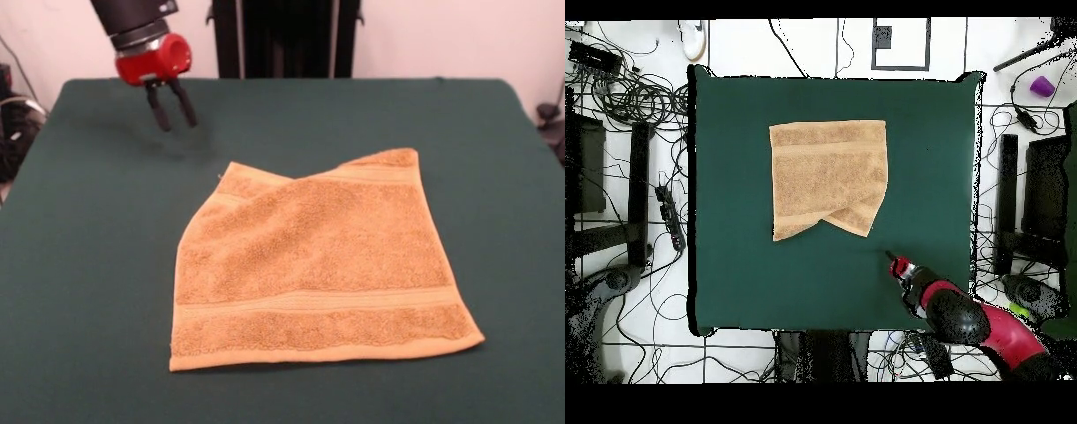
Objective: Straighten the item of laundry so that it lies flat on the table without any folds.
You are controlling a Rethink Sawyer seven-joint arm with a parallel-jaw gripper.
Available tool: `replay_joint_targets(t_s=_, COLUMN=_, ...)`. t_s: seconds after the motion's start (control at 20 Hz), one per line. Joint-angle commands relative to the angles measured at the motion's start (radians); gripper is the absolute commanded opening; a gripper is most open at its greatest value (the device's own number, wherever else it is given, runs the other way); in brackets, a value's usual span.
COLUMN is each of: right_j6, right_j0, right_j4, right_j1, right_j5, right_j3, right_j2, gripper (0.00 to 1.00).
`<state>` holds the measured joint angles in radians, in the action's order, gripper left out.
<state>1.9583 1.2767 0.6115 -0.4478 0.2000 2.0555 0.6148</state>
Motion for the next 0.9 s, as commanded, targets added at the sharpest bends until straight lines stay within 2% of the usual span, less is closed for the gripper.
replay_joint_targets(t_s=0.05, right_j6=-0.022, right_j0=-0.063, right_j4=0.001, right_j1=0.063, right_j5=-0.079, right_j3=0.060, right_j2=0.287, gripper=1.00)
replay_joint_targets(t_s=0.2, right_j6=0.121, right_j0=-0.217, right_j4=-0.023, right_j1=-0.036, right_j5=-0.209, right_j3=0.020, right_j2=0.191, gripper=1.00)
replay_joint_targets(t_s=0.4, right_j6=0.208, right_j0=-0.383, right_j4=-0.094, right_j1=-0.053, right_j5=-0.279, right_j3=-0.085, right_j2=0.044, gripper=1.00)
replay_joint_targets(t_s=0.6, right_j6=0.133, right_j0=-0.408, right_j4=-0.083, right_j1=0.116, right_j5=-0.295, right_j3=-0.249, right_j2=0.017, gripper=1.00)
replay_joint_targets(t_s=0.75, right_j6=0.160, right_j0=-0.520, right_j4=-0.107, right_j1=0.211, right_j5=-0.414, right_j3=-0.354, right_j2=-0.084, gripper=1.00)
replay_joint_targets(t_s=0.9, right_j6=0.148, right_j0=-0.584, right_j4=-0.113, right_j1=0.293, right_j5=-0.480, right_j3=-0.436, right_j2=-0.146, gripper=1.00)
